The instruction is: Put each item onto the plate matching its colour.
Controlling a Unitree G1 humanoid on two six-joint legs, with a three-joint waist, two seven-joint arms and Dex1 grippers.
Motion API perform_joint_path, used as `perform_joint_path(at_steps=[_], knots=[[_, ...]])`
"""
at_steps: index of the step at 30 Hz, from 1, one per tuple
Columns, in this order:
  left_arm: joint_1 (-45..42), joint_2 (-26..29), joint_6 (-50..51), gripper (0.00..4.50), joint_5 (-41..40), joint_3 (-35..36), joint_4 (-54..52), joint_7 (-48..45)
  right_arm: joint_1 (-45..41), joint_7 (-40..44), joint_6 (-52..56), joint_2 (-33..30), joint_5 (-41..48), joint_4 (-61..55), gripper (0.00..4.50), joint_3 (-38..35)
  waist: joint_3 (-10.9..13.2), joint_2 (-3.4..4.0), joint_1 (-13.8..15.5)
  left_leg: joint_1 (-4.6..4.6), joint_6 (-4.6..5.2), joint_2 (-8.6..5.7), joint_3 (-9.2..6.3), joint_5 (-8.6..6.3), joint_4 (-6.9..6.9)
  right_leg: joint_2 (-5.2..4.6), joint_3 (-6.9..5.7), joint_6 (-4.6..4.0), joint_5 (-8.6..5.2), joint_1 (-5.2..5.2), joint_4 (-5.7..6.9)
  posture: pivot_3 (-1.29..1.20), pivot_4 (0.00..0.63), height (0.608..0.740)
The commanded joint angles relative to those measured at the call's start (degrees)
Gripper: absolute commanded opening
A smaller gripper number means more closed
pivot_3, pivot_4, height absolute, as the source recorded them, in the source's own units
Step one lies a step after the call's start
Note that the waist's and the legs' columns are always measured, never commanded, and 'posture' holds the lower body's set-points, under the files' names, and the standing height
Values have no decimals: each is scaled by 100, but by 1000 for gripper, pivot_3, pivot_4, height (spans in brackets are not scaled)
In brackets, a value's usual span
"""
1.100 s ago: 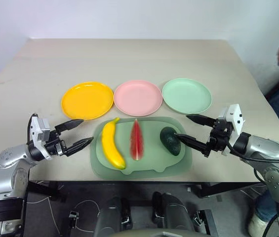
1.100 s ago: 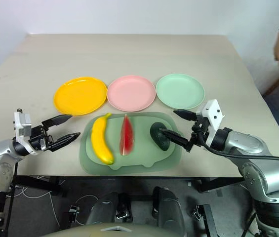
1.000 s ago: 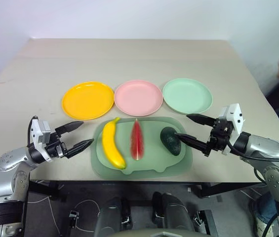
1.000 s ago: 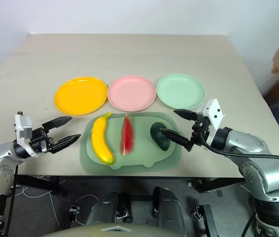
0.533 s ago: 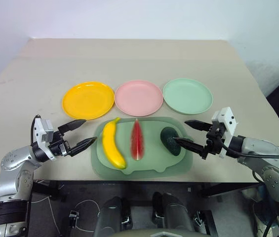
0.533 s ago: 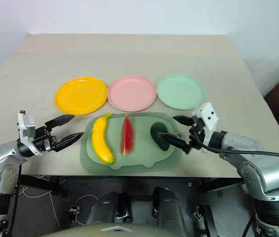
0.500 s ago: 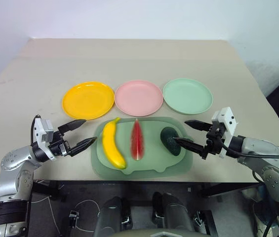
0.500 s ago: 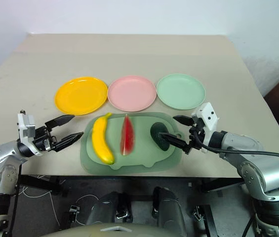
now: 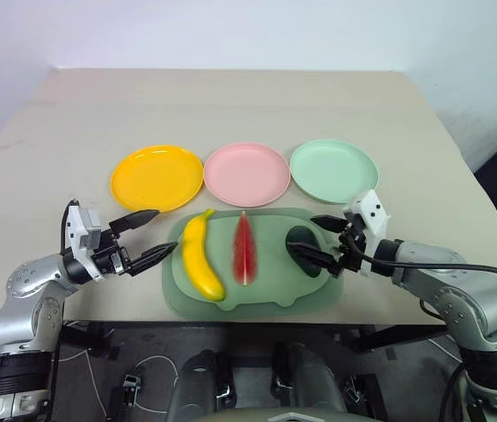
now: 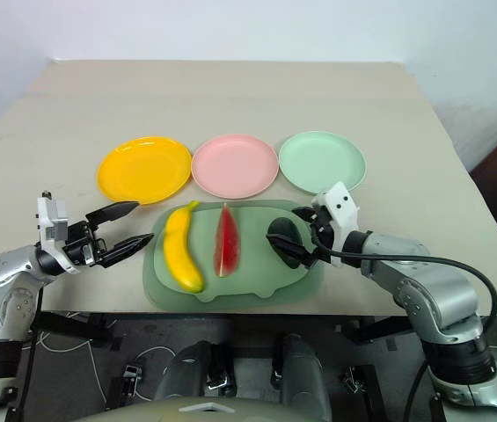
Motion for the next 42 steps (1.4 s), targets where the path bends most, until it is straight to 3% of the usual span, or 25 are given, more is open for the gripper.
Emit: perform_joint_path(at_steps=[1, 10, 16, 25, 28, 35, 38, 42], knots=[[-37, 57, -5, 4475, -51, 65, -185, 14, -214, -139, 350, 34, -47, 38, 4500, 105, 0, 0, -5, 0, 0, 0, 0, 0, 0, 0, 0, -1, 0, -1, 0, 0, 150, 696], [95, 150, -47, 4475, -44, 127, -253, -84, -454, -143, 890, 71, -15, 192, 4500, 128, 0, 0, -7, -2, 0, 0, 1, 0, 0, 1, 0, -1, 1, -3, 1, 0, 150, 696], [87, 205, -40, 4500, -116, 162, -269, -209, -378, 23, 845, -18, 18, -2, 3171, 78, 0, 0, -4, -2, 0, 0, 2, 0, -1, 1, 0, 0, 0, -3, 1, 0, 150, 696], [-153, 126, 56, 4500, -223, 77, -442, -171, -920, 119, 983, -75, 422, 73, 3171, -562, 0, 1, -10, -3, 0, 0, 2, 0, -1, 0, 1, -1, 1, -3, 1, 0, 150, 696], [-197, 79, 88, 4500, -233, 8, -525, -123, -1531, 91, 857, -29, 271, 693, 3171, -595, 1, 1, -24, -2, -1, 0, 3, 0, -1, 2, 1, -1, 1, -4, 1, 0, 150, 696], [-213, -29, 48, 4500, -168, -77, -568, -47, -2752, 601, -190, -84, -898, 2716, 3171, 323, 1, 2, -35, -3, -1, 0, 11, 1, -4, 2, 2, -1, 2, -8, 3, 0, 150, 696], [-103, -29, 48, 4500, -163, -70, -656, -18, -3511, 715, -974, 45, -1753, 4302, 3171, 883, 1, 2, -45, -3, -1, 0, 15, 2, -2, 2, 3, 1, 3, -9, 8, 0, 150, 696], [75, 72, 93, 4500, -188, 50, -785, 40, -4444, 926, -1932, 405, -2360, 6425, 3171, 1042, 3, 5, -134, -5, -2, 0, 23, 2, -2, 3, 5, 12, 9, -16, 18, 0, 150, 696]])
